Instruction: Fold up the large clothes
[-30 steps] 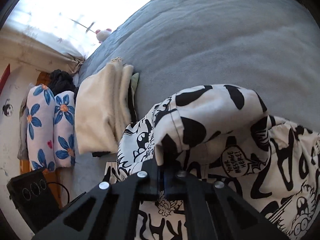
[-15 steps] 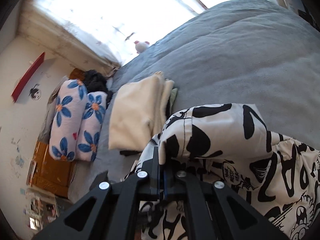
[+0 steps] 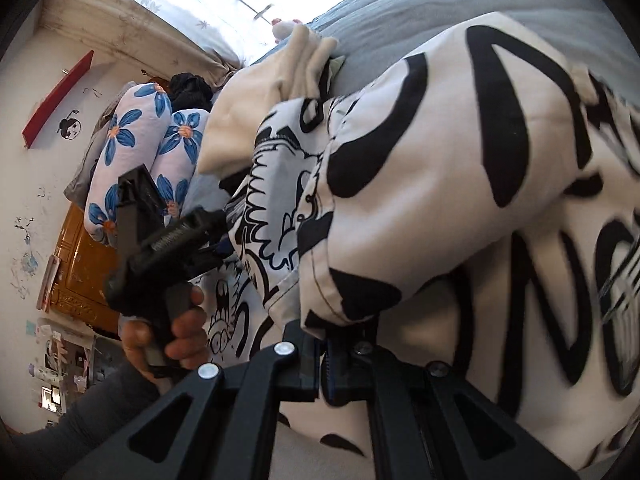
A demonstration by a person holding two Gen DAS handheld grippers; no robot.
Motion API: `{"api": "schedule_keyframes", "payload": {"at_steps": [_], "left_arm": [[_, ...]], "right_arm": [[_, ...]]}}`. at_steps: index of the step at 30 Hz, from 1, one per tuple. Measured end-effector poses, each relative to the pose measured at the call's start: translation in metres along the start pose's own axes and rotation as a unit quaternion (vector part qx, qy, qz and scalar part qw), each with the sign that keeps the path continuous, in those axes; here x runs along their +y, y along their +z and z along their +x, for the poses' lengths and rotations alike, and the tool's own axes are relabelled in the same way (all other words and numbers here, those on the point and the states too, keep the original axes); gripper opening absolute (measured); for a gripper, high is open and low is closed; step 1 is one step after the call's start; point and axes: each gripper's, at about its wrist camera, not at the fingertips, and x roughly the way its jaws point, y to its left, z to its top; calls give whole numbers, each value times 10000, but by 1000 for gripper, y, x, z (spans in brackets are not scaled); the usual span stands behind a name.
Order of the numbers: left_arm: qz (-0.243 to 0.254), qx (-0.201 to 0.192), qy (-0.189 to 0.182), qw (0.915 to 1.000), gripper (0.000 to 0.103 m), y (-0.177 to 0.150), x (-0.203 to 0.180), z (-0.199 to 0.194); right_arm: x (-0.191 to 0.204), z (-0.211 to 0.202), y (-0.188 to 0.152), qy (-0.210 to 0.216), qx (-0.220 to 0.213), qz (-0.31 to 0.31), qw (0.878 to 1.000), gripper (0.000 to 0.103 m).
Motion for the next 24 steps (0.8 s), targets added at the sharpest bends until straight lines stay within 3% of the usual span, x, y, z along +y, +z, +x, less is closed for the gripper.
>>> {"api": "schedule_keyframes", "payload": {"at_steps": [3,8,11,13,18,24], "left_arm": [[-209,241,-374,9988,72,-10,5,-6],[-398,608,-791,9942,72,-32,12,-4],[-524,702,-955,9916,72,-40,12,-1],[-565,725,-1075,9899,72,-49,15,-3],[-605,808,-1547,9828,74,-58,10,-9],[-810,863,-2118,9701,79,-45,-6,0]], "right_arm": [[2,2,-18,117,-42,-4,9999,2],[-3,7,-35,-229,58,3,9997,6],[-13,-2,-34,-178,179,245,9994,26],[-17,-19,-32,-249,31,257,9994,46],[-35,-60,-20,-247,-481,438,9976,76],[-73,-69,9,86,-715,1125,9910,77]]}}
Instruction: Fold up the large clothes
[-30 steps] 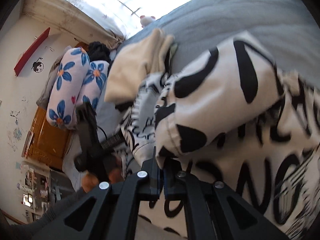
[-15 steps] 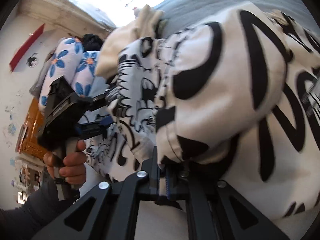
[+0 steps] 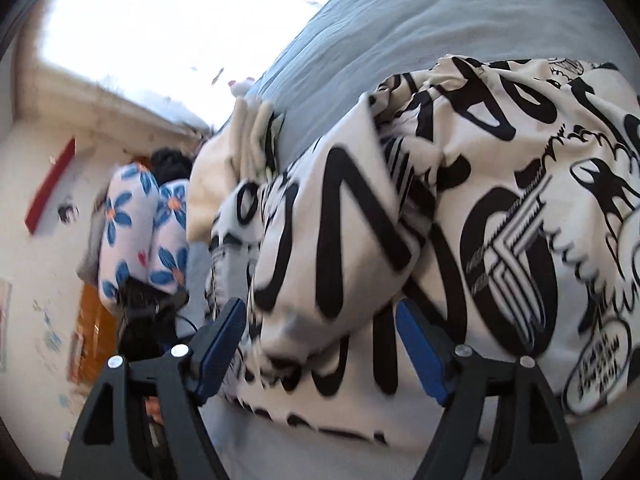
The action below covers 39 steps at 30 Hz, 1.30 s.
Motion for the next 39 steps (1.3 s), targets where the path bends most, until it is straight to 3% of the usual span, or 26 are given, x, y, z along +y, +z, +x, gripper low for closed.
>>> {"api": "schedule_keyframes", "payload": {"at_steps": [7,15,16,17,18,19,22,25,27,29,31,33,39], "left_arm": [[-8,363,64,9993,81,16,-20,52],[-110,-142,293,9994,79,46,-24,64],[-74,-250,344,9991,66,49,-23,63],[-18,-327,417,9986,40,51,-23,60],[98,-400,560,9976,26,53,-25,60],[166,-427,710,9964,10,53,-26,59],[406,-626,1269,9891,4,47,-36,58],[903,-774,1740,9775,2,32,-57,53],[1221,-817,2008,9686,2,16,-68,52],[1308,-642,2117,9664,2,-4,-65,61],[1422,-467,2419,9587,2,-22,-55,75],[1478,-448,2557,9543,2,-29,-50,86],[1420,-495,2678,9517,14,-30,-59,84]], "right_arm": [[-14,35,21,96,281,285,9992,77],[-27,44,29,255,168,490,9983,77],[-26,45,30,239,178,443,9986,77],[-25,46,31,206,170,403,9988,75],[-23,45,32,101,140,295,9994,66],[-21,45,32,-49,171,182,9997,50],[-16,41,37,-279,195,-65,9994,20],[3,25,41,-717,46,-710,9949,9],[14,14,40,-961,-53,-1182,9883,9],[13,9,36,-1286,40,-1401,9817,9],[-7,19,26,-1569,367,-1260,9789,9],[-27,29,14,-1535,582,-1028,9811,9],[-30,9,2,-1421,255,-797,9863,18]]}}
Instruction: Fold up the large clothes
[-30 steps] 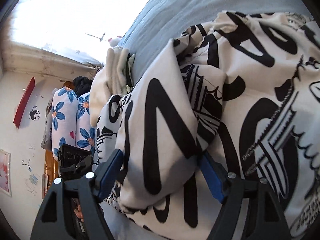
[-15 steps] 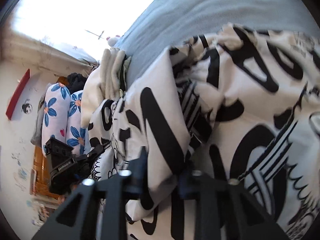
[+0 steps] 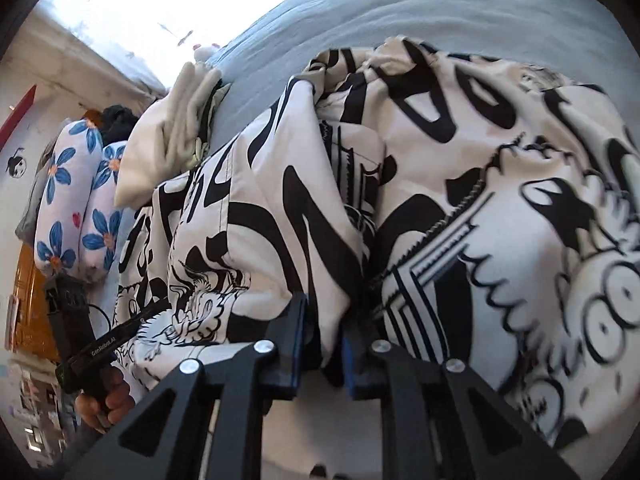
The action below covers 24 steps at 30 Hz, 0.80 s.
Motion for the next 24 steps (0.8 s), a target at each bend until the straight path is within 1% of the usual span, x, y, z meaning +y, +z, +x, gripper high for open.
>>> {"api": "schedule_keyframes", "payload": {"at_steps": [1,2,3,5,6,8,9,10,12,13,14,16,17,18,20,21,22,23,24], "left_arm": [[43,24,81,10000,20,0,-2,-5],[82,-8,207,9998,26,2,-5,-13],[102,-54,257,9996,28,1,-3,-19],[101,-264,434,9987,29,4,-5,-37],[97,-389,463,9981,29,6,-8,-46],[82,-588,374,9975,29,12,-17,-56],[84,-631,314,9975,29,14,-16,-61],[101,-659,216,9975,29,17,-19,-64],[215,-670,13,9975,29,25,-36,-59],[284,-670,-31,9973,29,27,-44,-55],[358,-655,-57,9972,29,33,-57,-46],[485,-653,-157,9966,29,38,-73,-33],[513,-640,-138,9965,29,41,-78,-27],[532,-606,-64,9967,29,43,-83,-19],[522,-458,204,9974,29,44,-85,0],[480,-293,409,9976,29,42,-80,12],[451,-114,665,9967,29,36,-71,22],[439,5,824,9956,28,34,-65,29],[429,76,834,9956,28,30,-60,33]], "right_arm": [[4,-6,0,-182,-64,-93,9998,23],[10,-15,0,-479,-196,-232,9984,26],[12,-21,-2,-683,-340,-378,9964,28],[21,-35,-3,-826,-620,-532,9932,28],[27,-45,-2,-864,-860,-628,9906,28],[36,-54,-1,-848,-1213,-809,9857,28],[45,-56,1,-859,-1421,-997,9811,28],[55,-54,5,-922,-1522,-1166,9771,28],[74,-43,15,-1035,-1615,-1380,9717,28],[83,-33,23,-1057,-1632,-1471,9698,28],[88,-26,29,-1013,-1602,-1487,9705,28],[91,-5,46,-859,-1417,-1356,9768,28],[89,3,52,-802,-1346,-1282,9793,28],[87,12,58,-854,-1300,-1225,9802,27],[77,31,65,-1164,-1117,-1108,9807,25],[64,40,67,-1391,-1004,-1031,9798,17],[52,46,66,-1540,-871,-970,9794,12],[40,49,62,-1560,-773,-914,9805,10],[31,49,58,-1519,-737,-874,9818,6]]}}
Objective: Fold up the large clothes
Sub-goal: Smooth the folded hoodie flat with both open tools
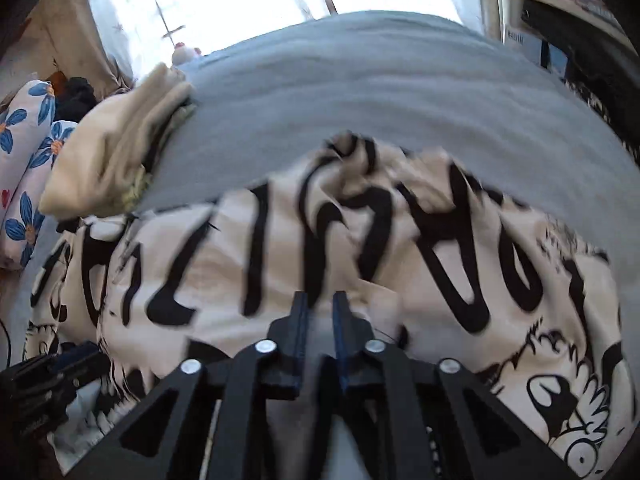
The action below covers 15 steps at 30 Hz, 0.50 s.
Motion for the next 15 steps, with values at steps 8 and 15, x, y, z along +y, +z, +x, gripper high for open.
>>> {"api": "schedule_keyframes", "payload": {"at_steps": [8,15], "left_arm": [[-361,-174,-300,9987,28,-14,10,-29],[-233,-437,-722,9962,30,-41,-8,-66]], "right_arm": [[2,-60,-21,297,-112,-40,9995,11],[46,-90,-62,1176,-80,-192,9928,12]]}}
